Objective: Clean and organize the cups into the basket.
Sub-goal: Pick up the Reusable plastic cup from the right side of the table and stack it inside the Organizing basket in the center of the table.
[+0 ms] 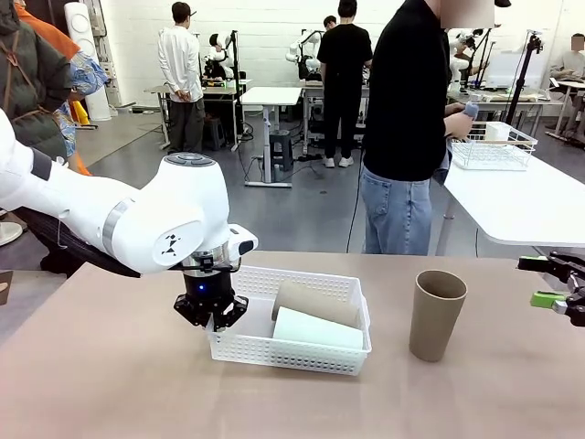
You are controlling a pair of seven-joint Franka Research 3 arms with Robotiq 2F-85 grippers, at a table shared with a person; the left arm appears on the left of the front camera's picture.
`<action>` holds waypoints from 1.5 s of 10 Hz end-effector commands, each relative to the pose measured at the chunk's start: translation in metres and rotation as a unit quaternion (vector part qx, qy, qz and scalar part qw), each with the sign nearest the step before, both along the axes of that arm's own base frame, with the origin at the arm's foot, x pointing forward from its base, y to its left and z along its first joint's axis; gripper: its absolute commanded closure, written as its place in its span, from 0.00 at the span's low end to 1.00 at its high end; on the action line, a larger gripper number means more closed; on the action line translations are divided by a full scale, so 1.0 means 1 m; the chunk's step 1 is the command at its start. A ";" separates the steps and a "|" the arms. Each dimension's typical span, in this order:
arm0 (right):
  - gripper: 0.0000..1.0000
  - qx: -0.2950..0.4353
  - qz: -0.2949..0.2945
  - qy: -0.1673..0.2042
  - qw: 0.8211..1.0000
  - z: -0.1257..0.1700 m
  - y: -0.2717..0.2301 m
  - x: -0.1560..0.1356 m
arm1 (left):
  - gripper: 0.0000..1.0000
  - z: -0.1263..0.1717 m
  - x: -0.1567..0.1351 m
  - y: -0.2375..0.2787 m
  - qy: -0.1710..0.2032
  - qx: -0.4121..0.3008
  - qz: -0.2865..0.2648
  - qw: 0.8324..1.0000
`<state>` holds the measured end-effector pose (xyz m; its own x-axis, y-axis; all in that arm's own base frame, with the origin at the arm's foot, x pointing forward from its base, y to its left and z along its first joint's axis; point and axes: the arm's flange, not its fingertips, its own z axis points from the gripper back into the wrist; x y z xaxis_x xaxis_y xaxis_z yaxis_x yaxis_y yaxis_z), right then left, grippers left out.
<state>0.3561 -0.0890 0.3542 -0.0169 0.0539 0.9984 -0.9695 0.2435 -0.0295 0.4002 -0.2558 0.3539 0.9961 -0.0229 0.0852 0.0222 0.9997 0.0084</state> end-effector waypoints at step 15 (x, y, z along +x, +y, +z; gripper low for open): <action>0.00 -0.066 0.041 0.073 0.994 -0.079 0.046 0.036 | 1.00 0.001 -0.001 0.000 -0.005 0.000 0.001 1.000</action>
<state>0.3934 -0.0447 0.2755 0.1122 0.1948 0.9744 -0.9812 0.1767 0.0777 0.4002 -0.2559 0.3539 0.9961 -0.0230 0.0851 0.0224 0.9997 0.0085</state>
